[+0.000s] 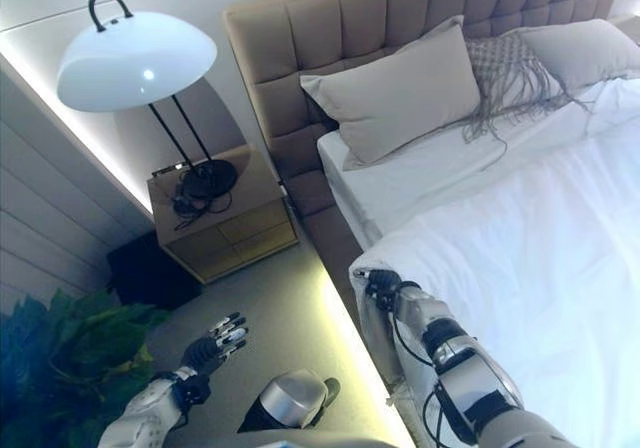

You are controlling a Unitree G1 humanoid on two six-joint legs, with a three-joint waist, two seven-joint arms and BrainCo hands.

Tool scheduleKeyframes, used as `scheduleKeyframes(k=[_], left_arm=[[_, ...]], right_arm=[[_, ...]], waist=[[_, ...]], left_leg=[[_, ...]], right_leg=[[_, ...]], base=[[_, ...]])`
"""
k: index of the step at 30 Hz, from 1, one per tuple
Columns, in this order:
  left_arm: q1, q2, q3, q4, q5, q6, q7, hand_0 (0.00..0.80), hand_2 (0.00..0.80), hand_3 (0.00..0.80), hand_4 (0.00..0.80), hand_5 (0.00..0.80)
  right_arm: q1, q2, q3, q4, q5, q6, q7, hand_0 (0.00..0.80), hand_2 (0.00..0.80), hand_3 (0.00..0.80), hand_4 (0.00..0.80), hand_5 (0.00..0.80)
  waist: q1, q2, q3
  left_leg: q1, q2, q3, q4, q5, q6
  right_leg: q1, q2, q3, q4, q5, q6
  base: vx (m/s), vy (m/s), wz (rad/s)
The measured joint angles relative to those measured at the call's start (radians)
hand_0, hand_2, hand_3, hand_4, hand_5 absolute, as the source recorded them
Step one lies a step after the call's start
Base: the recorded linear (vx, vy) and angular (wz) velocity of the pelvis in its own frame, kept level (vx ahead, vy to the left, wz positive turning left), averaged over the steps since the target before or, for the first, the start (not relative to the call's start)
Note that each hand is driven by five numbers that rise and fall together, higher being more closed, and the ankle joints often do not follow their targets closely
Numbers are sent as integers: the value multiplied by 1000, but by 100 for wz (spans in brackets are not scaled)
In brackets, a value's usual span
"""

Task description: Make the bed neatly

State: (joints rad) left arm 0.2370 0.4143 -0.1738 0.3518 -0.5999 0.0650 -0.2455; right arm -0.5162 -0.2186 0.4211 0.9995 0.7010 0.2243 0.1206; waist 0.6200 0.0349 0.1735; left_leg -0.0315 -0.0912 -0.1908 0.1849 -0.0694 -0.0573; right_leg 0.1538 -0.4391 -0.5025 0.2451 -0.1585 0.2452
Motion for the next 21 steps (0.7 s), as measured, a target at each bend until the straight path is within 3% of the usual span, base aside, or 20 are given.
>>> scheduleKeyframes(k=[7,14,18,21], left_arm=[[7,0,-1,-4,31,0,-2,0,0,0,0,0],[40,-2,0,-5,60,-11,11,0,0,0,0,0],[50,-4,1,-4,68,-16,15,0,0,0,0,0],[51,-7,1,-4,76,-30,24,0,0,0,0,0]], right_arm=[[119,44,-36,-68,143,-2,3,0,0,0,0,0],[323,56,-93,-141,203,-11,-10,0,0,0,0,0],[394,53,-136,-143,261,-23,-15,0,0,0,0,0],[429,50,-159,-142,296,-23,-28,0,0,0,0,0]], waist=[[-7,-34,-21],[-29,-45,-27],[-82,-53,-30],[-98,-53,-30]], left_leg=[[2,11,30,-1,0,-1],[2,29,76,3,-2,-3],[1,34,92,3,-2,-3],[0,39,108,2,-2,-3]], right_leg=[[0,5,5,-3,0,-1],[-17,18,36,-3,3,-6],[-33,23,56,0,6,-9],[-52,25,79,5,8,-12]], base=[[-14,-69,-3],[-38,-61,-11],[-54,-54,-12],[-55,-52,-17]])
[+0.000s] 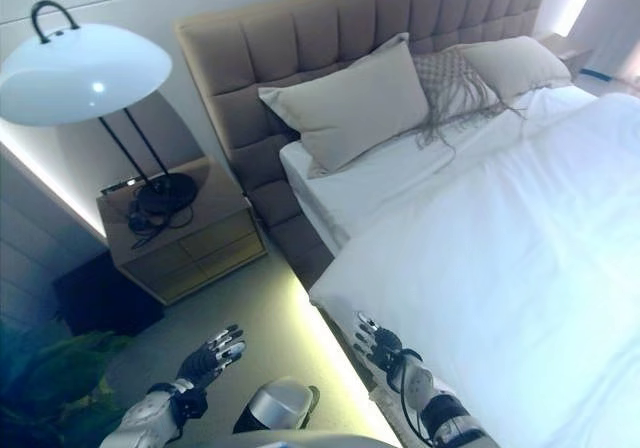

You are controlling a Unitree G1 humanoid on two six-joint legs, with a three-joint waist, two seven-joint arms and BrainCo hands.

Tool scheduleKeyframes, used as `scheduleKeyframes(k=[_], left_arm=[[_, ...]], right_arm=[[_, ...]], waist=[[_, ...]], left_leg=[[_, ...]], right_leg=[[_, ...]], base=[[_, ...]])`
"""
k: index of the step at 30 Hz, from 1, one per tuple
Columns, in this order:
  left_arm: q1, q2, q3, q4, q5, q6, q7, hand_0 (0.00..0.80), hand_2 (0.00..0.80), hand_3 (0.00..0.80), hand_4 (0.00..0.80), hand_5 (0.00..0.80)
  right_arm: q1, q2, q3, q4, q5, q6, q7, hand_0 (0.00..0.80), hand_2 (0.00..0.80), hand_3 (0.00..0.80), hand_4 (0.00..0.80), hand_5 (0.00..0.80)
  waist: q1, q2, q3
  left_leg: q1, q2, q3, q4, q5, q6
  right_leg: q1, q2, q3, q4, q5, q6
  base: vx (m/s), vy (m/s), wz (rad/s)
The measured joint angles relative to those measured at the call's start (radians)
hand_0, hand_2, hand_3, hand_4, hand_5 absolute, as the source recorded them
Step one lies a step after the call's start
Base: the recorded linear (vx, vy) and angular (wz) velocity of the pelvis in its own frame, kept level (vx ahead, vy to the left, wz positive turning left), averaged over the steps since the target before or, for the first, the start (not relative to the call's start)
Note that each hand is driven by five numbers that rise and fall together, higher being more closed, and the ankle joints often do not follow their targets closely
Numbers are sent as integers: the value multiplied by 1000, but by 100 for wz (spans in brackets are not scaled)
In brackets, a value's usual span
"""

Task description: Make the bed neatly

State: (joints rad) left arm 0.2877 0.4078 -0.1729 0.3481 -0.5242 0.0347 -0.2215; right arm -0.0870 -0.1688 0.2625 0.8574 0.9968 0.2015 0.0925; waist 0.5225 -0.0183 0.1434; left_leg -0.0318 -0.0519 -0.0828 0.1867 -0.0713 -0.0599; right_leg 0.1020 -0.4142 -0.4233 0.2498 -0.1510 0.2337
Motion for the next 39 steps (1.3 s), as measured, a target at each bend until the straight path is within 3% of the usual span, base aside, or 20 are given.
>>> scheduleKeyframes(k=[3,8,12,14,18,23,24,28,29,30,31,32,33,37,39], left_arm=[[1,-4,2,2,1,-10,7,0,0,0,0,0],[5,-18,1,20,41,-56,28,0,0,0,0,0],[-4,7,-30,32,210,-184,109,0,0,0,0,0],[-26,40,-81,37,302,-251,171,0,0,0,0,0],[-128,58,-179,82,477,-341,325,0,0,0,0,0],[-318,63,-316,115,689,-406,550,0,0,0,0,0],[-352,65,-330,126,721,-416,598,0,0,0,0,0],[-452,59,-360,151,845,-412,779,0,0,0,0,0],[-474,55,-359,153,874,-409,812,0,0,0,0,0],[-510,54,-356,153,905,-397,852,0,0,0,0,0],[-552,54,-355,157,932,-380,891,0,0,0,0,0],[-580,51,-359,172,960,-355,928,0,0,0,0,0],[-613,54,-367,198,988,-331,957,0,0,0,0,0],[-717,49,-402,218,1088,-219,1038,0,0,0,0,0],[-755,47,-414,219,1124,-154,1066,0,0,0,0,0]], right_arm=[[26,2,-27,11,37,-22,-7,0,0,0,0,0],[55,-4,-119,35,57,-120,-39,0,0,0,0,0],[65,-18,-197,66,86,-216,-36,0,0,0,0,0],[71,-34,-226,79,129,-252,-10,0,0,0,0,0],[67,-62,-253,149,173,-297,40,0,0,0,0,0],[44,-109,-256,195,226,-345,97,0,0,0,0,0],[19,-115,-256,201,232,-351,105,0,0,0,0,0],[-56,-121,-247,187,232,-368,138,0,0,0,0,0],[-70,-122,-245,173,232,-374,139,0,0,0,0,0],[-75,-122,-233,143,231,-375,136,0,0,0,0,0],[-89,-122,-214,114,230,-375,131,0,0,0,0,0],[-108,-121,-199,86,228,-375,115,0,0,0,0,0],[-139,-119,-183,57,227,-376,101,0,0,0,0,0],[-196,-119,-158,-36,226,-376,39,0,0,0,0,0],[-198,-121,-150,-72,228,-375,8,0,0,0,0,0]], waist=[[-27,0,0],[-70,1,-3],[-116,7,1],[-159,17,5],[-216,33,13],[-295,60,70],[-295,68,88],[-349,62,153],[-348,62,172],[-343,57,194],[-356,47,221],[-369,44,245],[-369,37,263],[-428,28,324],[-437,26,341]], left_leg=[[-2,2,4,0,0,0],[-14,13,27,1,-1,-1],[-18,26,66,0,-1,-2],[-26,40,90,2,-2,-3],[-65,64,139,15,-1,-5],[-163,76,169,62,-1,-6],[-189,78,165,80,-6,-3],[-283,83,179,132,-30,9],[-303,102,196,139,-33,8],[-332,119,217,164,-36,5],[-355,107,210,195,-45,-1],[-381,98,182,223,-61,6],[-410,81,155,239,-72,17],[-497,79,167,289,-74,14],[-538,80,166,321,-80,14]], right_leg=[[-5,1,5,0,1,0],[-39,9,32,6,5,-6],[-82,15,76,20,10,-12],[-114,28,108,19,22,-19],[-187,37,126,16,60,-30],[-337,58,197,25,128,-46],[-369,62,209,22,137,-54],[-474,70,227,-47,217,-62],[-501,73,227,-14,215,-58],[-558,91,226,91,182,-73],[-593,102,232,114,170,-116],[-616,116,253,111,182,-122],[-646,129,280,92,204,-120],[-711,131,298,52,258,-114],[-745,131,304,65,270,-117]], base=[[-56,-49,-5],[-63,-49,-14],[-108,-50,-30],[-159,-70,-40],[-193,-77,-45],[-291,-42,-53],[-268,-74,-76],[-221,-67,-78],[-138,-27,-81],[-177,-1,-68],[-156,12,-61],[-161,23,-68],[-148,33,-78],[-139,48,-32],[-53,45,-1]])
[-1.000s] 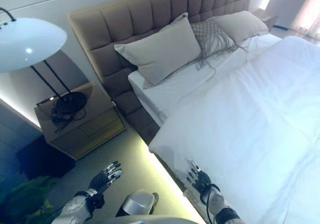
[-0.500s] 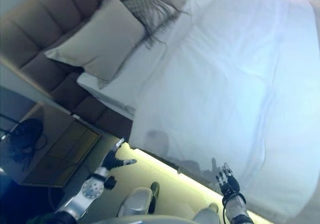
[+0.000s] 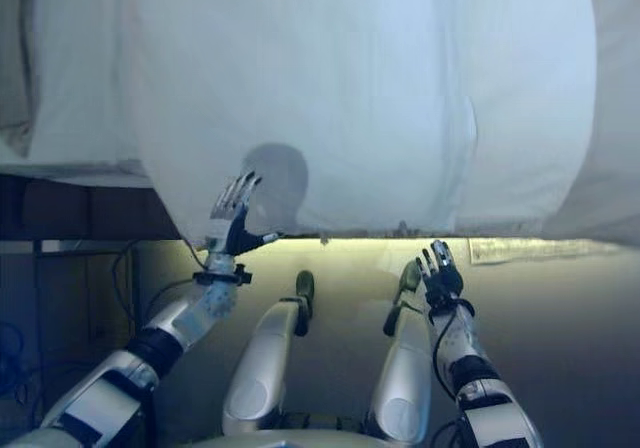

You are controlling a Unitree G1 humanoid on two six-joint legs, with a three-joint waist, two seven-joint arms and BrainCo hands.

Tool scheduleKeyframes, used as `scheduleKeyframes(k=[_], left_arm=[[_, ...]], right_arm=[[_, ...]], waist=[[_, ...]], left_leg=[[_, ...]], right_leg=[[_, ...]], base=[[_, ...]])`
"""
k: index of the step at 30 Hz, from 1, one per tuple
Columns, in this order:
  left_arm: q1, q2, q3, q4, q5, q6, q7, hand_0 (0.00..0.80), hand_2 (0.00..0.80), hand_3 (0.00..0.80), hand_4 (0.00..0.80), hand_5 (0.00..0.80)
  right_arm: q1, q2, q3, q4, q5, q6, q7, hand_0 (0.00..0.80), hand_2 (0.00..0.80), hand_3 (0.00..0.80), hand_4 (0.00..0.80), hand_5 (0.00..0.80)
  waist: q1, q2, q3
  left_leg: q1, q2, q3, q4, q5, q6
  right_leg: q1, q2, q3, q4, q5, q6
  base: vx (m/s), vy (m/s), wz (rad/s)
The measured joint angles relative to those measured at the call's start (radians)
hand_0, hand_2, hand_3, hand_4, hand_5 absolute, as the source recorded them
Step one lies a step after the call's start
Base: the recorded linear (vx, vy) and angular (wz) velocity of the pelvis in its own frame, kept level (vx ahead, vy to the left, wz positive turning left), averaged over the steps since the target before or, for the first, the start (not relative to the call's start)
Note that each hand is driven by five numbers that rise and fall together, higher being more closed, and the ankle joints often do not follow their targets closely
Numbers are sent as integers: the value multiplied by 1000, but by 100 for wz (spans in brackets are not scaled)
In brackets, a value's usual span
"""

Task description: Make the bed neatly

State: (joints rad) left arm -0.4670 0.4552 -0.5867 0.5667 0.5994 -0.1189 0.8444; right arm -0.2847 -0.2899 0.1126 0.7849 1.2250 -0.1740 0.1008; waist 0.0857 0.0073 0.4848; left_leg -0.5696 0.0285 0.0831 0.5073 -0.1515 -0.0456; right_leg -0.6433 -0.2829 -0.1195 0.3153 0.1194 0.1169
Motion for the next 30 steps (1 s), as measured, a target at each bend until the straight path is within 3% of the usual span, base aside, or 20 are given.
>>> scheduleKeyframes(k=[3,9,11,12,13,14,22,30], left_arm=[[-11,1,-2,13,18,112,33,0,0,0,0,0],[-16,0,-3,19,49,237,28,0,0,0,0,0],[-18,2,0,11,57,262,28,0,0,0,0,0],[-27,4,3,8,56,270,28,0,0,0,0,0],[-39,5,2,9,57,279,27,0,0,0,0,0],[-47,5,1,9,57,287,23,0,0,0,0,0],[-166,-1,-4,16,91,364,0,0,0,0,0,0],[-233,-4,-20,15,15,455,-69,0,0,0,0,0]], right_arm=[[4,2,21,-71,4,1,-36,0,0,0,0,0],[3,1,24,-156,19,3,-81,0,0,0,0,0],[3,2,28,-173,28,3,-98,0,0,0,0,0],[8,3,29,-192,36,3,-106,0,0,0,0,0],[10,1,30,-201,44,3,-110,0,0,0,0,0],[7,0,29,-209,44,3,-117,0,0,0,0,0],[13,-13,40,-255,75,2,-148,0,0,0,0,0],[19,-29,60,-321,84,0,-137,0,0,0,0,0]], waist=[[-18,-4,10],[-28,-10,15],[-38,-10,16],[-36,-13,17],[-43,-15,20],[-45,-16,21],[-76,-22,24],[-101,-22,24]], left_leg=[[-40,1,-2,34,-11,-2],[-94,-12,-6,77,-32,14],[-115,9,7,74,-31,25],[-132,13,6,84,-34,24],[-146,-2,-1,97,-32,16],[-160,-2,-2,106,-31,14],[-213,-1,-2,128,-33,12],[-252,1,2,131,-33,12]], right_leg=[[-34,1,6,20,5,-5],[-76,2,30,-5,9,6],[-107,5,26,35,-17,39],[-139,22,28,142,-61,23],[-152,28,29,157,-81,-17],[-165,30,31,161,-77,-21],[-215,35,50,155,-64,-11],[-261,38,55,157,-59,-16]], base=[[-27,32,-3],[-11,62,-13],[-11,52,-25],[-7,45,-9],[2,34,-4],[8,23,-5],[5,-5,-6],[5,-12,-3]])
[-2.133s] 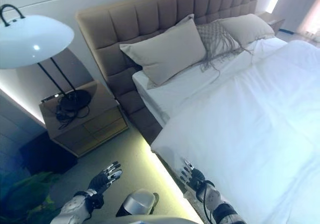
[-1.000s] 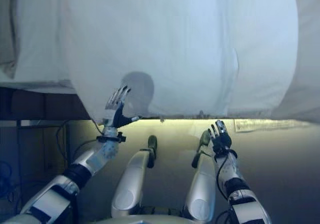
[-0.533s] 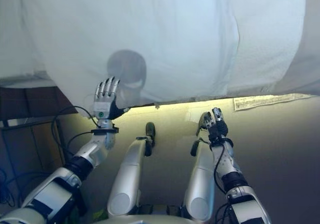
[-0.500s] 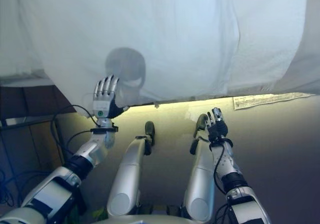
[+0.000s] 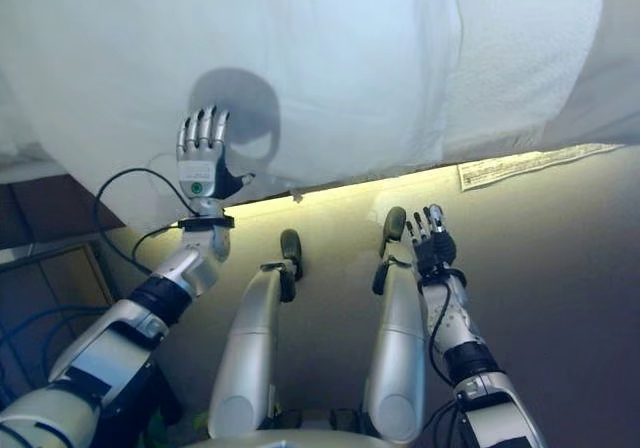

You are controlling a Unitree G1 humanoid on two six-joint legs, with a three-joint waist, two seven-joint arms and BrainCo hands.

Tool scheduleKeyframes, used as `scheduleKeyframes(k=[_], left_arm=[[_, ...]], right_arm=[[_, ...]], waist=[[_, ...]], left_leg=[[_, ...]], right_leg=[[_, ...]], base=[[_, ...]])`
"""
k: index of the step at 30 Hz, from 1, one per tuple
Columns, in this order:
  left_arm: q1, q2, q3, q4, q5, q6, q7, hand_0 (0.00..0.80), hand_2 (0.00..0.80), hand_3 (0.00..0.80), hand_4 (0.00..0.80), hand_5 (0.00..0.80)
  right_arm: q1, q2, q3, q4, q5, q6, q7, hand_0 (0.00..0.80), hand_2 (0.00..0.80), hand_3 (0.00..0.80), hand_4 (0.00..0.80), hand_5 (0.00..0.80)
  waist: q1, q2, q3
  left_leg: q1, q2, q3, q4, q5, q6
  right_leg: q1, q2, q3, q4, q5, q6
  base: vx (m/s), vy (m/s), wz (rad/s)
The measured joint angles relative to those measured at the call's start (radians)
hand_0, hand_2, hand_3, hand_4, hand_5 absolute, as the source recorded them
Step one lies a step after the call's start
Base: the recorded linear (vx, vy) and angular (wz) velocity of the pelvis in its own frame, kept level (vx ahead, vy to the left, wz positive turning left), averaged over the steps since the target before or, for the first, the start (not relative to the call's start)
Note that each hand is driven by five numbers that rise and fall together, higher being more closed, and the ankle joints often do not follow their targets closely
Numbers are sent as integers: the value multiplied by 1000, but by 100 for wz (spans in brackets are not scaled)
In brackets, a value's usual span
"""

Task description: Make the bed neatly

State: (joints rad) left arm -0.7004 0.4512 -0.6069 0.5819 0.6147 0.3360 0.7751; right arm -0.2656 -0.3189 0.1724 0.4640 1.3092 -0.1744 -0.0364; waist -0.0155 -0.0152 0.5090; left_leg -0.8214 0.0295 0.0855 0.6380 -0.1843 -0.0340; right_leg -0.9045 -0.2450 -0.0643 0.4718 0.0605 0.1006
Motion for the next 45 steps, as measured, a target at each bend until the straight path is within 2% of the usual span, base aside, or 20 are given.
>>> scheduleKeyframes(k=[7,11,14,24,25,26,27,33,45], left_arm=[[-62,0,-5,29,2,143,-4,0,0,0,0,0],[-96,3,-11,38,2,209,33,0,0,0,0,0],[-117,6,-22,70,-1,243,28,0,0,0,0,0],[-201,7,-44,85,-7,317,-131,0,0,0,0,0],[-211,7,-47,84,-7,328,-140,107,107,107,107,107],[-220,7,-50,81,-7,339,-149,480,480,480,480,480],[-227,7,-54,79,-5,354,-151,800,800,800,800,800],[-291,24,-70,79,1,396,-175,800,800,800,800,800],[-302,40,-69,81,-1,386,-230,800,800,800,800,800]], right_arm=[[-2,-9,22,-42,11,-26,21,0,0,0,0,0],[-7,-17,42,-47,21,-41,36,0,0,0,0,0],[-12,-16,51,-51,21,-42,34,0,0,0,0,0],[-18,-57,54,-72,20,-61,13,0,0,0,0,0],[-18,-54,54,-72,20,-61,13,0,0,0,0,0],[-18,-54,55,-73,20,-61,12,0,0,0,0,0],[-18,-54,56,-74,19,-61,12,0,0,0,0,0],[-25,-49,58,-121,15,-61,7,0,0,0,0,0],[-39,-46,60,-163,-3,-61,-49,0,0,0,0,0]], waist=[[-28,-17,7],[-32,-20,6],[-29,-20,6],[-28,-20,6],[-29,-20,6],[-29,-20,6],[-32,-20,6],[-42,-20,6],[-45,-20,6]], left_leg=[[-16,1,7,-1,-1,-1],[-45,10,23,4,-5,-1],[-57,8,24,7,-3,-10],[-123,5,18,35,-8,-12],[-132,6,19,38,-8,-12],[-138,6,21,40,-8,-11],[-143,5,22,40,-9,-9],[-145,3,22,40,-10,-8],[-130,2,27,44,-10,-7]], right_leg=[[-28,-3,1,9,-1,-1],[-71,-5,2,12,-1,-4],[-97,-1,4,25,11,-21],[-164,0,13,29,17,-16],[-172,0,13,28,20,-14],[-178,-1,13,28,22,-13],[-183,-2,14,28,23,-15],[-184,-3,15,30,25,-16],[-177,-6,21,46,26,-24]], base=[[3,-13,-3],[14,20,-11],[52,30,-13],[0,9,-5],[-8,44,-3],[-7,52,-3],[-6,60,-1],[2,49,1],[0,3,0]])
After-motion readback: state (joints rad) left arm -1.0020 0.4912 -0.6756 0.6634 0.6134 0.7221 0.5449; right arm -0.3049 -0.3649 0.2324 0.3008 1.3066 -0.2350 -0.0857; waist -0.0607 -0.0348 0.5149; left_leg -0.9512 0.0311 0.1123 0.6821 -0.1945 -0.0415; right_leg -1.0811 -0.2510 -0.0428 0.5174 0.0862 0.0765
